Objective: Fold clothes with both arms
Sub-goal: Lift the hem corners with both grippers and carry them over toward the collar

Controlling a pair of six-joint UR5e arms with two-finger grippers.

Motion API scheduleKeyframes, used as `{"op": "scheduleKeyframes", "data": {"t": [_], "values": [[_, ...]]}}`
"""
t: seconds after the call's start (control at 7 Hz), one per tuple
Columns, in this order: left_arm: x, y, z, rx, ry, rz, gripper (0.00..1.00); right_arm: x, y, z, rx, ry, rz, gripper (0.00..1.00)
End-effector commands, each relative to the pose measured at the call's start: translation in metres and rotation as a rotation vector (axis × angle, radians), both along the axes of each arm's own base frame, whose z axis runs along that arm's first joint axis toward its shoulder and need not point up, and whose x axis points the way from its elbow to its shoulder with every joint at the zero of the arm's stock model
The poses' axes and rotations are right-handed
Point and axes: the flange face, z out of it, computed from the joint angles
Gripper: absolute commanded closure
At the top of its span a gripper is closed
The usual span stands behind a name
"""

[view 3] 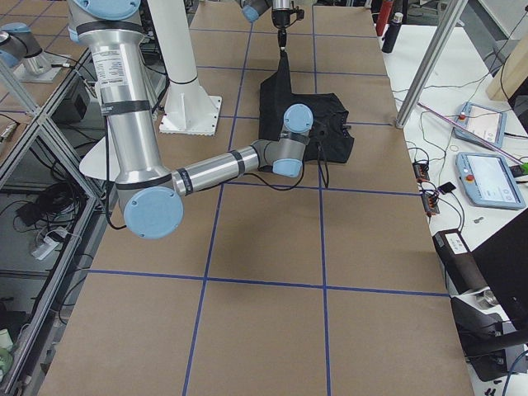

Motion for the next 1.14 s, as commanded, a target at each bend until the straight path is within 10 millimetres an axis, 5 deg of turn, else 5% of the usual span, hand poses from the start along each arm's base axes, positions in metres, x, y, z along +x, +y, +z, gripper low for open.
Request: {"op": "scheduleKeyframes", "data": {"t": [0.0,0.43,1.0], "values": [[0.031,-0.059,0.008,-0.015,-0.046,-0.053,1.0,-0.024,-0.049,0.004,-0.01,0.043,0.096,1.0],[0.057,-0.092,0.051,-0.013,-0.06,-0.084,1.0,-0.051,-0.101,0.017,-0.039,0.107,0.204,1.0],[0.071,-0.114,0.116,-0.029,-0.133,-0.104,1.0,-0.051,-0.114,0.047,-0.071,0.163,0.277,1.0]]}}
